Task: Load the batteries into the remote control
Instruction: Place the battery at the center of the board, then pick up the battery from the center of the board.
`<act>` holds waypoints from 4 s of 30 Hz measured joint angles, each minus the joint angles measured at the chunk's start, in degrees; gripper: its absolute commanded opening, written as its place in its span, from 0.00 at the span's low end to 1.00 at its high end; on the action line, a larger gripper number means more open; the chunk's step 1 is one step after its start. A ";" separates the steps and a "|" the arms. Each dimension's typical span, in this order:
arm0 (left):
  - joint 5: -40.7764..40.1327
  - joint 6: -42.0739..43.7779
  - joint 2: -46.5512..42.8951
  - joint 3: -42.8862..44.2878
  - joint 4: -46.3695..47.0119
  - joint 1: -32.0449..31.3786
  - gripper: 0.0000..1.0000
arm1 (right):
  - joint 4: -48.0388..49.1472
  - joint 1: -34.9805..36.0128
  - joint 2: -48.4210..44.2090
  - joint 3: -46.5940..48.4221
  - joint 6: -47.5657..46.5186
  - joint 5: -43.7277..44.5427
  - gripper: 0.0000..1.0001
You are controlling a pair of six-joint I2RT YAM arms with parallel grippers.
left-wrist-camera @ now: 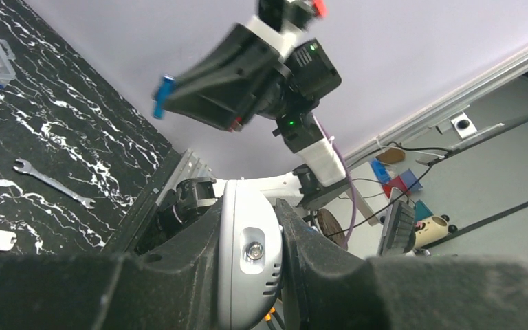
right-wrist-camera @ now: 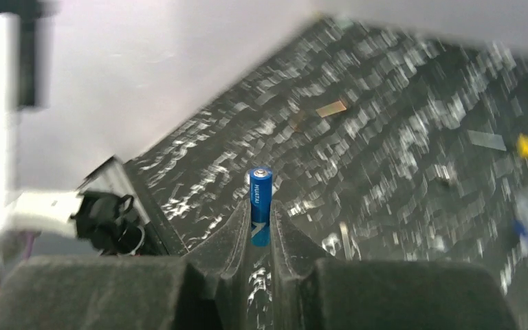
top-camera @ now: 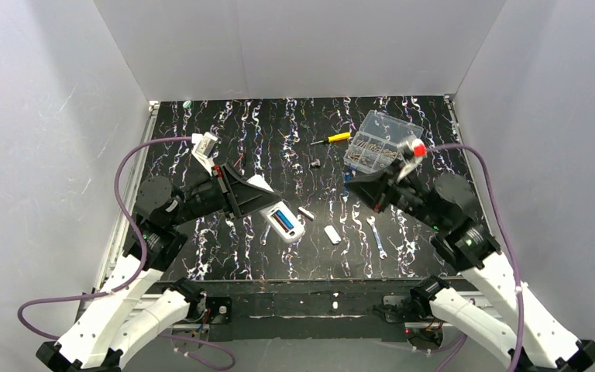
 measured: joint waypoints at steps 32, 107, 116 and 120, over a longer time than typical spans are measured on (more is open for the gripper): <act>-4.90 1.09 -4.81 -1.88 -9.68 0.00 0.00 | -36.48 0.13 60.89 13.25 34.56 32.65 0.16; -5.70 9.88 -13.25 -2.82 -25.24 0.00 0.00 | -34.91 -3.76 53.99 6.69 -113.20 1.05 0.37; -5.88 10.29 -13.40 -2.82 -25.68 0.00 0.00 | -36.15 -3.74 56.00 7.52 -113.96 1.55 0.36; -5.99 10.45 -13.57 -2.82 -25.75 0.00 0.00 | -36.81 -3.72 56.30 7.56 -114.05 1.79 0.36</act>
